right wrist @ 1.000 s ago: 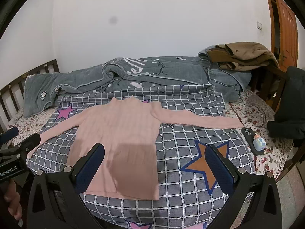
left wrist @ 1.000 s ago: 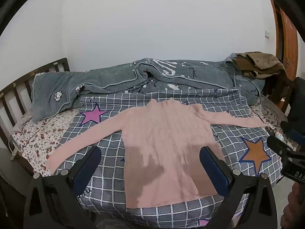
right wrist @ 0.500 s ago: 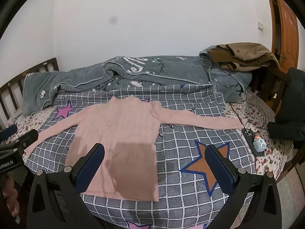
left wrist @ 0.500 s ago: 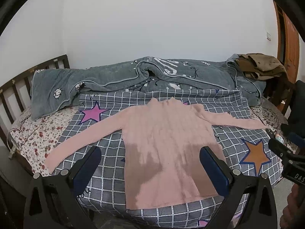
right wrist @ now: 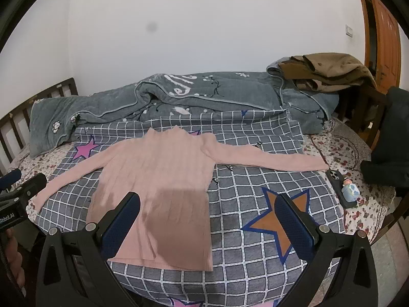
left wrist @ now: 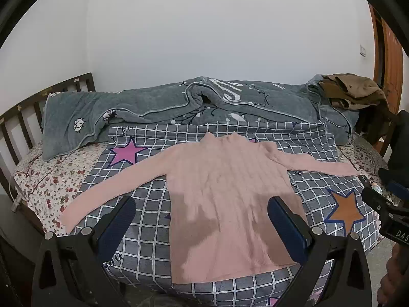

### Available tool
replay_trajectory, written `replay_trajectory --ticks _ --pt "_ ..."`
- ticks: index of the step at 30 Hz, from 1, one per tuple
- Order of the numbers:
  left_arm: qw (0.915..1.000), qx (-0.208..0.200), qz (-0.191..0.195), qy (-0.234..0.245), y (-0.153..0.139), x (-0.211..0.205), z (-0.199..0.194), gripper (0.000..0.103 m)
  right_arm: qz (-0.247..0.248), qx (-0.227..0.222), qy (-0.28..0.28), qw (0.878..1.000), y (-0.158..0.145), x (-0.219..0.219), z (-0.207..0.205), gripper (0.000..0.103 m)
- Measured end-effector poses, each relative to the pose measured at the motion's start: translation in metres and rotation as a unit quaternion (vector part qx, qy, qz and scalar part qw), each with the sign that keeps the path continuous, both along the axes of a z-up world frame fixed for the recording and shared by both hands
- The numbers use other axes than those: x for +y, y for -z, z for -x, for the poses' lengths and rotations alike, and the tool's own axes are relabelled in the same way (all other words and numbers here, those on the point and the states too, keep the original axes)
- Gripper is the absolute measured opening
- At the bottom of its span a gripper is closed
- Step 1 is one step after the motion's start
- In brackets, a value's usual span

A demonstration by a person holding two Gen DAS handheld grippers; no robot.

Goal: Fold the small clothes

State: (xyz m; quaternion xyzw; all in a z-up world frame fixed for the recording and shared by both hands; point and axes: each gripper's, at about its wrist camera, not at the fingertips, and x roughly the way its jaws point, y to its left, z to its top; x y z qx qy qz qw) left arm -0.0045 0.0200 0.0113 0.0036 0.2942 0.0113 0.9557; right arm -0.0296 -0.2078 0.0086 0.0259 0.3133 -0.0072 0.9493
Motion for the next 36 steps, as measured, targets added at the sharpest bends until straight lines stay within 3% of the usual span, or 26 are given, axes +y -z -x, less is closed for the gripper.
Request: replay_trajectory --ticks 14,17,23,27,31,36 --pt "0.9985 0.005 0.055 0.004 0.021 0.021 -0.019 0.103 0.011 -0.021 -0.003 1.000 0.015 0.007 -0.012 0.103" --pt "0.9973 0.023 0.070 0.002 0.035 0.035 -0.031 0.103 0.020 -0.023 -0.021 0.999 0.022 0.014 -0.019 0.103" --pt "0.9951 0.038 0.077 -0.048 0.080 0.083 -0.054 0.103 0.020 -0.013 -0.041 0.999 0.048 0.026 -0.037 0.103" --pt "0.9859 0.069 0.136 -0.069 0.114 0.129 -0.071 0.103 0.011 -0.005 -0.023 1.000 0.066 0.031 -0.053 0.102" --pt "0.9775 0.081 0.167 -0.101 0.153 0.178 -0.082 0.103 0.025 -0.004 -0.017 1.000 0.080 0.041 -0.066 0.102" --pt "0.9587 0.082 0.218 -0.164 0.196 0.250 -0.087 0.101 0.035 0.002 -0.013 0.999 0.096 0.052 -0.085 0.099"
